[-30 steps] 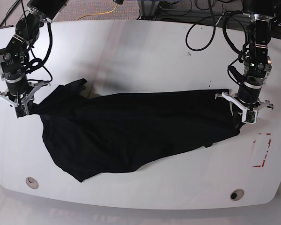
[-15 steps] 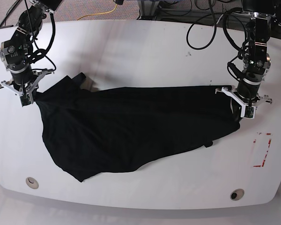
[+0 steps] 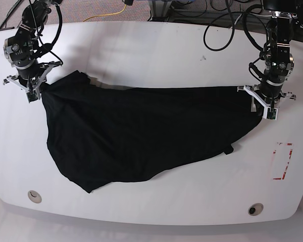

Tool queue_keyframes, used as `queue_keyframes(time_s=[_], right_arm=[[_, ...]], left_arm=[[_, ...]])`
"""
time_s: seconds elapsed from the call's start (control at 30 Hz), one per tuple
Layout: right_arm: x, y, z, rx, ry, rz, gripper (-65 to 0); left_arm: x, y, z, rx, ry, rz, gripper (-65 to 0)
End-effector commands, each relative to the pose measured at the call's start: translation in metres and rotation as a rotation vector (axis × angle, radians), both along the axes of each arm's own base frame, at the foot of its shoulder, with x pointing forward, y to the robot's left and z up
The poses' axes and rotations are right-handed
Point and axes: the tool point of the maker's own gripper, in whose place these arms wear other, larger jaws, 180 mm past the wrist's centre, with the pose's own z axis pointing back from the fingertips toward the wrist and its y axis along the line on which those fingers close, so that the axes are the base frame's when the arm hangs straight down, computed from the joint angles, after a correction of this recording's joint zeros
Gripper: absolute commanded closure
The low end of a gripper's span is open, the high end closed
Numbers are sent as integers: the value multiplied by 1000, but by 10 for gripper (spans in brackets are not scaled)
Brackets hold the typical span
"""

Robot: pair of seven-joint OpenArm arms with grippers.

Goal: Layout the t-shirt on the table in an organized manner, then fold the t-shirt properly
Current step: 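Pull both held edges apart to spread the shirt across the table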

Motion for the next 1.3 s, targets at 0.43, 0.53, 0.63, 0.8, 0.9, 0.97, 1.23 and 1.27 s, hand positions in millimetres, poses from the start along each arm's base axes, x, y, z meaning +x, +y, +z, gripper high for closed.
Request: queue_keyframes(time_s=[0.43,0.53,0.63,0.8,0.9,0.97,1.23,1.27], right_arm=[[44,-7,35,-4,-139,-3,-650],[53,-6,45,-8,-169,-1,-650],[56,-4,54,-19,-194,7,-650],[45,7,58,-24,-193,16,-650],[35,25,49,60,-186,18,-650],[28,34,42,113,-179,23,-650],[-1,49,18,248,-136,-2,-650],[-4,48,17,260,-138,-21,-650]], left_arm=[[37,14,25,11,-11,51,-524],[50,14,37,7,-27,59,-539],[59,9,49,-10,-61,61,-525],[67,5,66,-8,-109,48,-525],[68,1,75,-6,-134,37,-525],[68,-1,80,-4,-147,31,-525],[57,-8,78,-3,-142,12,-525],[54,-10,76,-2,-137,8,-525]])
